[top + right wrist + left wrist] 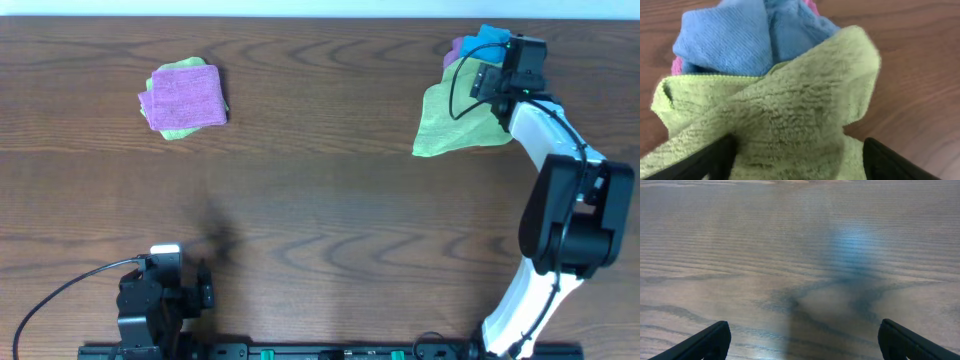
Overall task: Fold the cloth
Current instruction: 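Reach the right gripper to the green cloth on the right pile and grasp it, then pull the green cloth off the pile toward table center with right gripper, then drag the green cloth rightward to spread it with the right gripper, then reach the left gripper to the green cloth's left corner and grasp it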
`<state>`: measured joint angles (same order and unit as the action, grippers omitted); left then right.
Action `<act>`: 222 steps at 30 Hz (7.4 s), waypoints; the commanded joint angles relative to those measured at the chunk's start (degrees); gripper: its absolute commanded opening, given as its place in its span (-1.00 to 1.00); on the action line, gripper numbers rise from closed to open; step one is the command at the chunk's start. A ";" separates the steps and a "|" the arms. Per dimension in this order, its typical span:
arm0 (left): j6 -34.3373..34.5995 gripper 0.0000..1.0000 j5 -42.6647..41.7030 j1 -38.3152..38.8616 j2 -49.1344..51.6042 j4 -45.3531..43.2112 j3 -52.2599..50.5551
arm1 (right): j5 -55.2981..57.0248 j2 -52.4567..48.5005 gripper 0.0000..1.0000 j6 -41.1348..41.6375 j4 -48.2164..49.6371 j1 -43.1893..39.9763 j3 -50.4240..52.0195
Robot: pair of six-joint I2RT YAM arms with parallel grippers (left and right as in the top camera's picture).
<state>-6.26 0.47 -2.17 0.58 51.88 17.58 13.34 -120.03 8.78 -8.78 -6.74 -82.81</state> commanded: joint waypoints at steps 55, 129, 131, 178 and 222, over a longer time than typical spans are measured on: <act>-1.44 0.90 1.44 0.11 -0.37 1.84 -1.77 | -4.02 40.19 -0.97 10.43 -45.44 40.59 10.64; -1.44 0.91 1.44 0.11 -0.37 1.84 -1.77 | -33.97 12.35 0.65 22.51 8.74 20.68 27.10; -1.44 0.90 1.44 0.11 -0.37 1.84 -1.79 | -33.94 11.89 0.62 22.75 9.05 20.68 27.10; -1.38 0.90 -1.66 0.11 -0.37 -7.30 -1.77 | -17.90 26.45 -0.97 22.01 -13.35 20.63 27.08; 70.23 0.91 -54.03 5.42 65.22 -64.50 -1.79 | -13.79 29.70 -0.98 22.03 -20.15 20.74 27.10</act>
<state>59.75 -52.77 2.33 63.13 -11.49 15.55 -1.26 -90.70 31.18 -28.91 14.04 -55.72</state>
